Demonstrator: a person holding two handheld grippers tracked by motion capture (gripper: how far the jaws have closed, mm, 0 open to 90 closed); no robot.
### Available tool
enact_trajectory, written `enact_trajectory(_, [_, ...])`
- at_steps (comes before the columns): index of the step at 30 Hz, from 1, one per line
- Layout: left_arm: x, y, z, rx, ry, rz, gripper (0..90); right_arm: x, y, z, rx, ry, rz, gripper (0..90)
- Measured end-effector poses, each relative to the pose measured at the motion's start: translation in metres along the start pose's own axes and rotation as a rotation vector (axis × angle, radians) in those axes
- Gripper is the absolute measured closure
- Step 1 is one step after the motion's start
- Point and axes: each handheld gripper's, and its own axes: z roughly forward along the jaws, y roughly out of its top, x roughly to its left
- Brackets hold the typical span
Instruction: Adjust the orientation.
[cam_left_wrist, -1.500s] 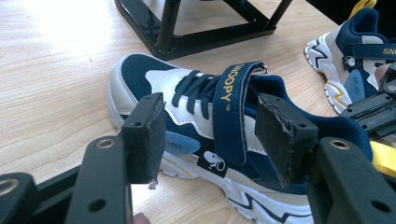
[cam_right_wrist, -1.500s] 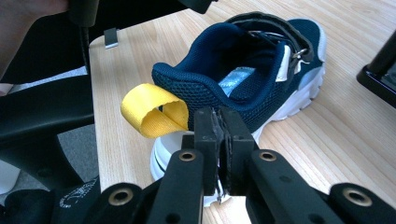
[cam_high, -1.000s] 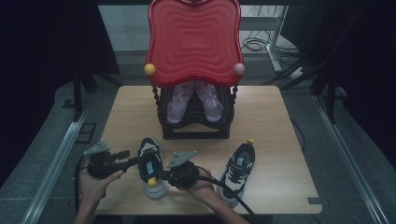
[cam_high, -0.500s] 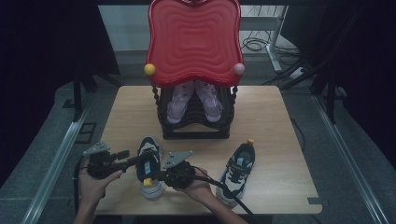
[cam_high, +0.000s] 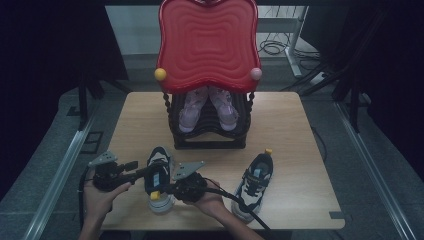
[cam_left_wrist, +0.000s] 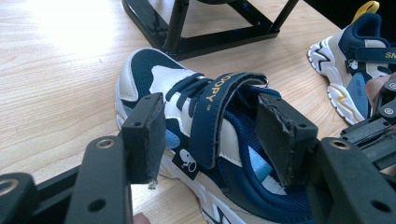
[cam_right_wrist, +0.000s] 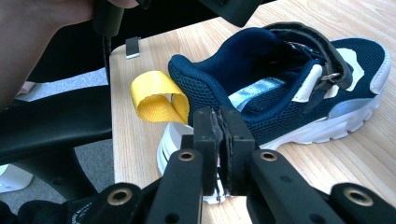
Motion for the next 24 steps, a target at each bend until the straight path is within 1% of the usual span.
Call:
enact_trajectory(18, [0.0016, -0.0003, -0.0007, 0.0, 0.001, 0.0, 43.1, 0.0011, 0.0027, 0.008, -0.01, 0.022, 0.003, 85.4])
enact_trajectory(24, [0.0018, -0.0002, -0.001, 0.001, 0.001, 0.0, 43.1, 0.0008, 0.0029, 0.0101, -0.016, 0.033, 0.011, 85.5])
